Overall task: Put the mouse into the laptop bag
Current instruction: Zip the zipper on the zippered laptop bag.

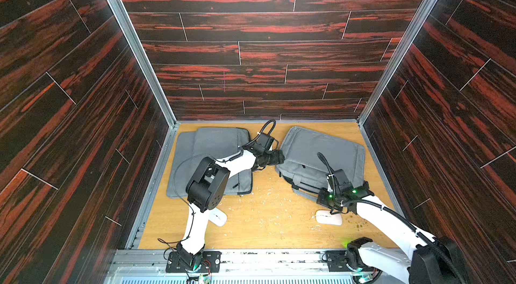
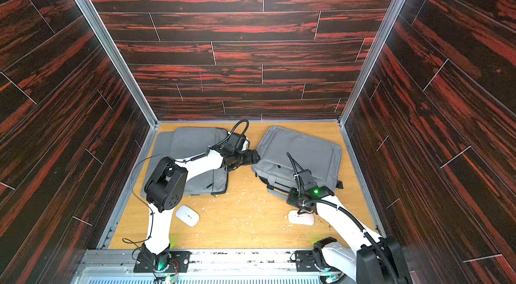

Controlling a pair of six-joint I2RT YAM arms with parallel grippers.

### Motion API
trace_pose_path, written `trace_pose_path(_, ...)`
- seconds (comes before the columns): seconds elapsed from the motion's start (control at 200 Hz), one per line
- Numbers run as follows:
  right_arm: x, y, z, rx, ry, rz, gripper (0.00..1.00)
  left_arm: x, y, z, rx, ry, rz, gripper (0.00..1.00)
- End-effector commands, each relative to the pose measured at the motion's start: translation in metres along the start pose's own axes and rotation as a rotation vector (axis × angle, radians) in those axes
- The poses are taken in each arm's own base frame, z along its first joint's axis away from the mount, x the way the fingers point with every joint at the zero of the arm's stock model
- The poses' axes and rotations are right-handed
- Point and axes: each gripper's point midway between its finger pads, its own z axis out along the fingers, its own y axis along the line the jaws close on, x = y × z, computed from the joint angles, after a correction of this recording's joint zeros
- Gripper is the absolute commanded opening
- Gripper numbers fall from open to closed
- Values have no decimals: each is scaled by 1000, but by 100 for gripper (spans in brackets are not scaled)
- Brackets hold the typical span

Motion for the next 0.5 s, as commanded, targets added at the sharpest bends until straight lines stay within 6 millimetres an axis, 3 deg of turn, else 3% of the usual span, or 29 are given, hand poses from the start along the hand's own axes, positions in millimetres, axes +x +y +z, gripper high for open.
trace_pose_path(0.0,-7,-8,-5,28,-56,57,0,-9,-14,-2,29,-16,28,84)
trace_pose_path(0.135,-18,-17,-9,80,-115,83,0,-5,-18,11,33,10,38,84)
trace_pose_path(0.23,-22,-39,-6,140,-119,152,3,-6,-19,19,33,16,43,79)
trace_pose_path(0.311,-26,-60,-1,145,-102,232,0,-8,-19,24,31,15,49,75)
trace_pose_path(0.396,-37,-78,4,131,-107,298,0,-10,-20,29,26,19,59,66)
trace_pose_path(0.496,-58,-88,9,116,-114,320,0,-7,-21,38,28,37,66,41)
